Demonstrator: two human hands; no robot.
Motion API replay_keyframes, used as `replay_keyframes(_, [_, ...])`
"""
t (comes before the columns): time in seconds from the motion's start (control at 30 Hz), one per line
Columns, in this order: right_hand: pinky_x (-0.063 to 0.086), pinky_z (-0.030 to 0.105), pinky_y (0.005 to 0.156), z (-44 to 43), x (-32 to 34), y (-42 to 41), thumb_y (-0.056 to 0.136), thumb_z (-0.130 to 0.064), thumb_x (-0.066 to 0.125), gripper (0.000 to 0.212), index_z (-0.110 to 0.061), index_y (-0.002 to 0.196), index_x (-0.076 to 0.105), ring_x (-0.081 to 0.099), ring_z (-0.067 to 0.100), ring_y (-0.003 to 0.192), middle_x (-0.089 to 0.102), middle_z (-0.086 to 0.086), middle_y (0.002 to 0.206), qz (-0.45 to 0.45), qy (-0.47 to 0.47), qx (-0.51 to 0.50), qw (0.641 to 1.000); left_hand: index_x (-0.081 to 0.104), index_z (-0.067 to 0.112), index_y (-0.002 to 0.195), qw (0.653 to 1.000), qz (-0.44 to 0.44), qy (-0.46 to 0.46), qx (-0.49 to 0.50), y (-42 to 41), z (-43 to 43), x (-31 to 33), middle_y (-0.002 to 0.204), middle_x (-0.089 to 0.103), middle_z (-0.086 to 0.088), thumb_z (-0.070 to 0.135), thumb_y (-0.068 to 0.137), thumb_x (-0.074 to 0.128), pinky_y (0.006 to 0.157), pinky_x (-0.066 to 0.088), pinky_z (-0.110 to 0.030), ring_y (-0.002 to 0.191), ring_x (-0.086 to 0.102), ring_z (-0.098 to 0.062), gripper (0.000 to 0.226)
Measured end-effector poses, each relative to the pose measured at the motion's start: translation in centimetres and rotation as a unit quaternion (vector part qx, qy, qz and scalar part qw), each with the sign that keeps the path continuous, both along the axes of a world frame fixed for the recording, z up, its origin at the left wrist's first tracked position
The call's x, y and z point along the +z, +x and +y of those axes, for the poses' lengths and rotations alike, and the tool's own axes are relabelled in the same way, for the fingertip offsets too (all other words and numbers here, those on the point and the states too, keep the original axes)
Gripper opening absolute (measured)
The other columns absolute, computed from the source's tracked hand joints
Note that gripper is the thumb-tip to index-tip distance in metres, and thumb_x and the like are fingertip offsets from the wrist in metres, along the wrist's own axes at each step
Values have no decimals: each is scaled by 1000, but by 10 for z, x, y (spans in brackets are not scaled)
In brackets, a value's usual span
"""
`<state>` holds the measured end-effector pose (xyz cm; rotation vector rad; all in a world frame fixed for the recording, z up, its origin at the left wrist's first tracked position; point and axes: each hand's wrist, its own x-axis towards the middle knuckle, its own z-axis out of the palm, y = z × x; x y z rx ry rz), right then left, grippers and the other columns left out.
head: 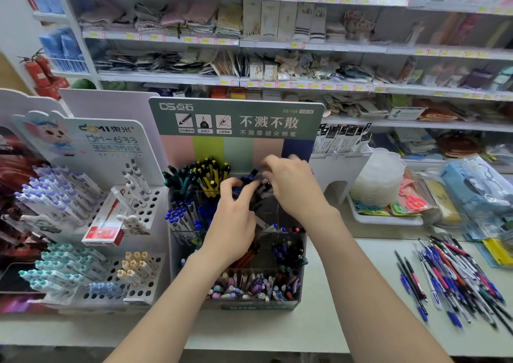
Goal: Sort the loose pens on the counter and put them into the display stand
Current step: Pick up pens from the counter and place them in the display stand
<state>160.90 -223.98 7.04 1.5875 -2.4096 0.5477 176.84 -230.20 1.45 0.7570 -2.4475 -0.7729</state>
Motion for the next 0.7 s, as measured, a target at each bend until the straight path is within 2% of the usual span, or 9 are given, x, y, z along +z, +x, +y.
replay_keyframes(0.07, [36, 39, 73, -1, -9, 0, 90, -2, 67, 30, -15, 117, 63, 56, 34, 94, 72, 8, 99, 43, -11, -29, 999, 39, 25, 158, 999, 37, -1, 20, 4, 8, -2, 153, 20, -1, 1, 100, 59, 98, 49, -31, 98, 53, -12, 66])
replay_keyframes(0.17, [52, 46, 82, -3, -18, 2, 92, -3, 70, 32, -10, 123, 63, 60, 34, 98, 68, 11, 108, -13, -77, -3, 997, 48, 23, 149, 996, 74, -4, 50, 11, 18, -8, 150, 26, 1, 2, 97, 65, 108, 40, -27, 118, 48, -14, 58])
replay_keyframes(0.23, [55, 48, 86, 1, -22, 5, 98, -5, 67, 27, -6, 124, 67, 65, 33, 98, 70, 11, 110, -37, -152, 17, 988, 52, 22, 142, 996, 71, -4, 62, 16, 21, -15, 142, 33, 1, 8, 95, 69, 110, 38, -29, 127, 43, -16, 52])
replay_keyframes(0.3, [56, 42, 86, 10, -27, 7, 99, -1, 65, 21, -5, 119, 72, 67, 29, 95, 73, 10, 106, -45, -235, -6, 971, 53, 23, 139, 997, 48, 5, 66, 22, 23, -22, 136, 38, 3, 18, 94, 72, 106, 38, -32, 125, 40, -16, 50])
replay_keyframes(0.4, [51, 49, 88, 19, -41, 11, 94, 1, 66, 28, -12, 116, 77, 66, 31, 101, 78, 4, 104, -3, -174, -7, 985, 54, 23, 138, 998, 21, 10, 54, 30, 24, -32, 131, 46, 7, 22, 93, 72, 106, 43, -36, 122, 42, -15, 48])
replay_keyframes(0.47, [46, 49, 97, 26, -49, 21, 89, 3, 61, 40, -15, 122, 76, 63, 32, 117, 77, 3, 118, 12, -138, 3, 990, 56, 23, 137, 999, 24, 10, 43, 33, 25, -35, 131, 49, 8, 17, 94, 71, 108, 45, -38, 124, 45, -14, 46])
replay_keyframes(0.53, [44, 45, 107, 35, -50, 33, 88, 4, 55, 45, -12, 126, 73, 60, 29, 127, 72, 4, 130, -4, -193, -9, 981, 58, 21, 136, 998, 44, 1, 42, 34, 31, -35, 134, 49, 6, 10, 92, 70, 111, 43, -34, 127, 46, -15, 47])
replay_keyframes(0.6, [47, 40, 107, 47, -52, 48, 89, 3, 53, 40, -9, 120, 75, 62, 27, 122, 71, 5, 125, -45, -254, -8, 966, 61, 18, 132, 995, 71, -30, 55, 35, 39, -32, 134, 50, 1, 4, 89, 71, 111, 41, -31, 128, 48, -19, 46])
replay_keyframes(0.7, [50, 22, 91, 69, -56, 71, 87, 4, 53, 34, -9, 106, 77, 65, 15, 103, 70, 3, 111, -141, -284, -39, 948, 66, 15, 117, 991, 118, -46, 48, 35, 52, -30, 118, 55, 1, 4, 88, 72, 96, 47, -31, 111, 53, -19, 31])
